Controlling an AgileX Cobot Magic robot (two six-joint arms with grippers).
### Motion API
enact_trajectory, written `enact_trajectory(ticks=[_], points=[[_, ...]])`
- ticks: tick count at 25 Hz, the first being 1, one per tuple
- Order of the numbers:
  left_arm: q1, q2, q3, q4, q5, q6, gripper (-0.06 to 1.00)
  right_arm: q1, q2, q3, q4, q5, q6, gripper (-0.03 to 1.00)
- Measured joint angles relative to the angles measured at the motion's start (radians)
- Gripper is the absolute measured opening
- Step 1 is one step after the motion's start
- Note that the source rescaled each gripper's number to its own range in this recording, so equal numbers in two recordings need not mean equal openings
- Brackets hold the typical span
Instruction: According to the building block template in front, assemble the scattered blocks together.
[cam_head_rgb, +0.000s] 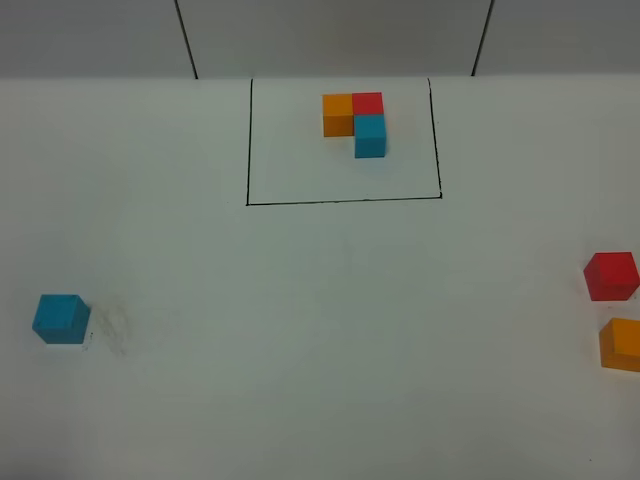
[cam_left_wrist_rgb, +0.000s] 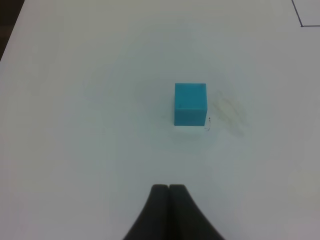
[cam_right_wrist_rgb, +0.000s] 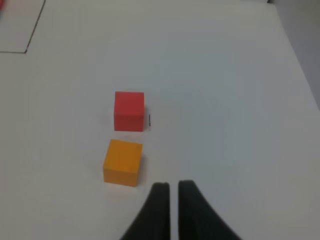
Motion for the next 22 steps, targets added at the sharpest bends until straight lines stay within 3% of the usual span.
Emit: enact_trajectory(ticks=[22], points=[[0.0,0.0,0.0,0.02,0.0,-0.001,0.0,0.0,0.0,0.0,0.0,0.0,0.0,0.0]])
